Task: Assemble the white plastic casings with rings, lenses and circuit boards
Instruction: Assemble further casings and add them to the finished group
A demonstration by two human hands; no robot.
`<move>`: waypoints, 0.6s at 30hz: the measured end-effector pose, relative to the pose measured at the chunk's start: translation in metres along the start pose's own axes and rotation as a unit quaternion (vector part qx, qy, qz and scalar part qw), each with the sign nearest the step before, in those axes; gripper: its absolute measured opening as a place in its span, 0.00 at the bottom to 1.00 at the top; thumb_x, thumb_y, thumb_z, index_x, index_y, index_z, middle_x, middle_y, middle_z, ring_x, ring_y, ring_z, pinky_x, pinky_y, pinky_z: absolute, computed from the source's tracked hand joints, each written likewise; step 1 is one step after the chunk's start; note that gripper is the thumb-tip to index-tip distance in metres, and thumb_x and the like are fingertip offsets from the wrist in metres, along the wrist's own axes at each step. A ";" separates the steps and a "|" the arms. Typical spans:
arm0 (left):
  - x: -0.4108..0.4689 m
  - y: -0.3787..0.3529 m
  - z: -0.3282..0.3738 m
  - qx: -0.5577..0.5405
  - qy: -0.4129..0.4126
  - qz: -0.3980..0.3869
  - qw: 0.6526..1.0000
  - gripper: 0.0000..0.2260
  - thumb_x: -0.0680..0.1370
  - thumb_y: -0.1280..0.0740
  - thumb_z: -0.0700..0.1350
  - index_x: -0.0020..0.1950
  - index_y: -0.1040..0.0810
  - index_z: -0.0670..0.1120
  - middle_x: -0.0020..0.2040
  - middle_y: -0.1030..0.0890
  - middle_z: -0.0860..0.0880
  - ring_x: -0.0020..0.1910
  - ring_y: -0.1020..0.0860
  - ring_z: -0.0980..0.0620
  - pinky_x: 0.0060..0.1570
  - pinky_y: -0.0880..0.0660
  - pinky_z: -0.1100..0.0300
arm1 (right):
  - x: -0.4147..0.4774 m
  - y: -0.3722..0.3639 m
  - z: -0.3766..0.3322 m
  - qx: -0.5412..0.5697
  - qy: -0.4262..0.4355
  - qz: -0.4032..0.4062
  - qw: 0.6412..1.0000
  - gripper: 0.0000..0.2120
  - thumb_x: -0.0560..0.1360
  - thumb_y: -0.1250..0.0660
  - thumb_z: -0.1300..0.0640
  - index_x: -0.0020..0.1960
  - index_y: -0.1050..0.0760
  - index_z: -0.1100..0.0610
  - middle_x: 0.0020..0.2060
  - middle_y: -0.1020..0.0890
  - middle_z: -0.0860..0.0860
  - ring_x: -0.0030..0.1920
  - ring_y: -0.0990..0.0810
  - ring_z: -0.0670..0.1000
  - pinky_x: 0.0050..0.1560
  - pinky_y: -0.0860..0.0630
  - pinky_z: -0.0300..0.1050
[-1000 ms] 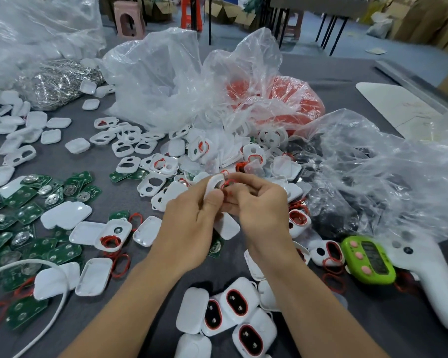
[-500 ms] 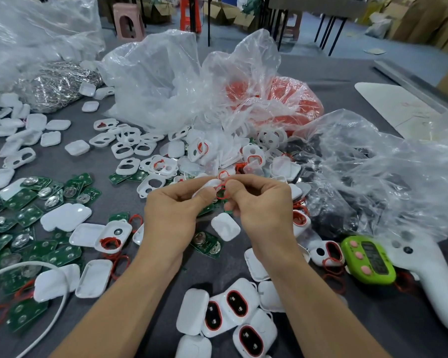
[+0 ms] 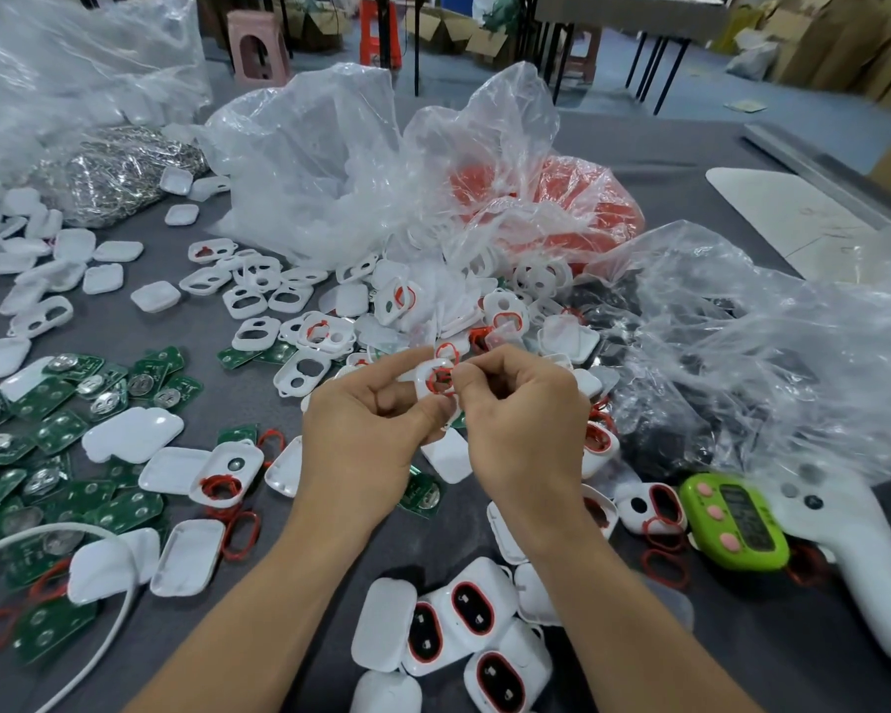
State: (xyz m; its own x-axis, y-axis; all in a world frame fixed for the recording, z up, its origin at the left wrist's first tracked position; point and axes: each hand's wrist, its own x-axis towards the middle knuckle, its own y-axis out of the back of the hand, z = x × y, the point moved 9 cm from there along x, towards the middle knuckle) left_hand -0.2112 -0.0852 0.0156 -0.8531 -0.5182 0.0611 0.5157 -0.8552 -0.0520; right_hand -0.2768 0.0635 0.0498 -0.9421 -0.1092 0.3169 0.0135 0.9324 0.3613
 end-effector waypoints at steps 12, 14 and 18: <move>-0.004 -0.001 -0.003 -0.032 0.047 0.014 0.998 0.11 0.75 0.25 0.34 0.51 0.13 0.50 0.36 0.13 0.48 0.38 0.15 0.50 0.39 0.18 0.60 | -0.002 0.001 -0.003 -0.006 0.028 0.017 0.999 0.08 0.76 0.27 0.58 0.39 0.17 0.50 0.28 0.19 0.40 0.33 0.20 0.41 0.34 0.29 0.29; -0.004 -0.002 -0.007 -0.069 0.072 0.018 0.995 0.09 0.75 0.26 0.34 0.52 0.14 0.45 0.41 0.12 0.45 0.41 0.14 0.49 0.38 0.18 0.62 | 0.000 0.000 0.001 0.003 0.015 0.012 1.000 0.07 0.77 0.27 0.58 0.40 0.16 0.50 0.28 0.19 0.40 0.31 0.20 0.42 0.33 0.29 0.30; -0.004 -0.003 -0.007 -0.089 0.077 0.009 0.993 0.09 0.76 0.27 0.33 0.51 0.14 0.45 0.43 0.12 0.45 0.41 0.14 0.52 0.37 0.18 0.63 | 0.001 0.000 0.005 0.007 0.007 0.010 1.000 0.07 0.77 0.27 0.58 0.41 0.16 0.49 0.29 0.18 0.40 0.31 0.19 0.43 0.33 0.26 0.33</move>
State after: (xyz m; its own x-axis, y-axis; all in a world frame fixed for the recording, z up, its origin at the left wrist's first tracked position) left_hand -0.2102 -0.0803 0.0087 -0.8532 -0.5131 -0.0939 0.5201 -0.8231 -0.2282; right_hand -0.2795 0.0646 0.0460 -0.9367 -0.0954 0.3369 0.0272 0.9394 0.3416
